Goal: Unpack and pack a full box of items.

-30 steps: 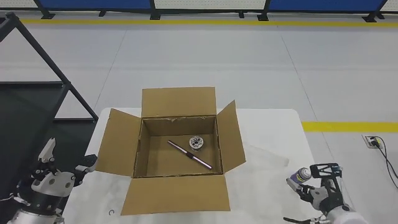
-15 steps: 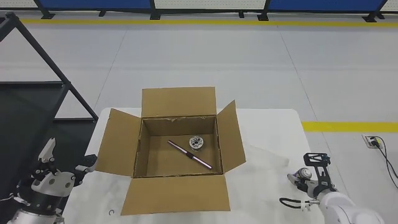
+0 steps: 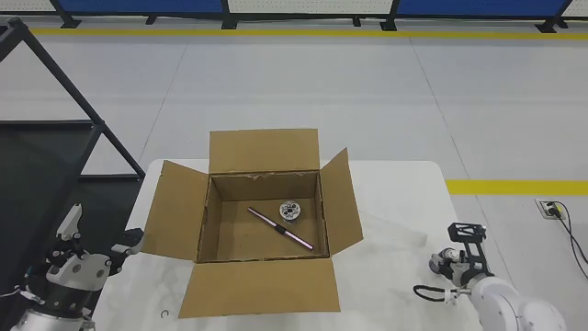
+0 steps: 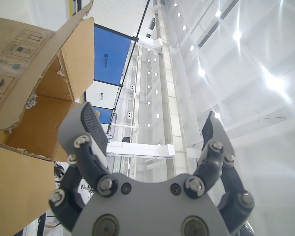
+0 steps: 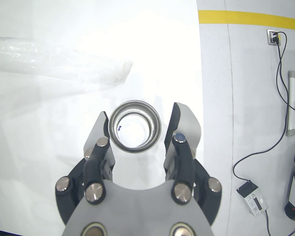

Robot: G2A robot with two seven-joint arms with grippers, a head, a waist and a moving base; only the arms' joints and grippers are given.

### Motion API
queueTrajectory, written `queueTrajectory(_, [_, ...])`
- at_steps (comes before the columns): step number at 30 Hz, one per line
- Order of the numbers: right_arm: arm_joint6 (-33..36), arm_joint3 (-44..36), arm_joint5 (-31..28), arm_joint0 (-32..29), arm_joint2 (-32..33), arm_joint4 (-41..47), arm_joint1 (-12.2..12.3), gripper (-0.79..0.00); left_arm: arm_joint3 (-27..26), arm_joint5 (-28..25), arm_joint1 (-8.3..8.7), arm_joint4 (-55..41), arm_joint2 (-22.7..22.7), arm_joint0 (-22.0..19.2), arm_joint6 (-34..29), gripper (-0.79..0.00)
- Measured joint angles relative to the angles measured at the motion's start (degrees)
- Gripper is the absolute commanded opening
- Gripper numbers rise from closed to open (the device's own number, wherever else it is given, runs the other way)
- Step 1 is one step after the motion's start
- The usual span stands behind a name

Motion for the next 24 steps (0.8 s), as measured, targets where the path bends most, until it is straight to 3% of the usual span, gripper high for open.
queueTrajectory(1, [-0.08,0.27,0.04,0.21,-0.11,0.04,0.04,-0.591,0.0,0.0,0.0,0.0,0.0,0.0,0.0,0.0])
queueTrajectory(2, [-0.16,0.4,0.07,0.34,-0.2,0.06,0.08,-0.723,0.0,0.0,0.0,0.0,0.0,0.0,0.0,0.0])
queueTrajectory(3, [-0.29,0.45,0.07,0.43,-0.3,0.13,0.11,-0.785,0.0,0.0,0.0,0.0,0.0,0.0,0.0,0.0])
queueTrajectory(9, [-2.37,-2.63,-0.48,-0.55,-0.45,1.16,0.3,-0.785,0.0,0.0,0.0,0.0,0.0,0.0,0.0,0.0])
queueTrajectory(18, [-6.32,-21.13,-1.86,-4.92,-1.18,0.4,0.59,-0.785,0.0,0.0,0.0,0.0,0.0,0.0,0.0,0.0])
queueTrajectory(24, [-5.46,-30.04,-4.45,-2.14,-6.72,-2.62,0.77,-0.785,0.0,0.0,0.0,0.0,0.0,0.0,0.0,0.0])
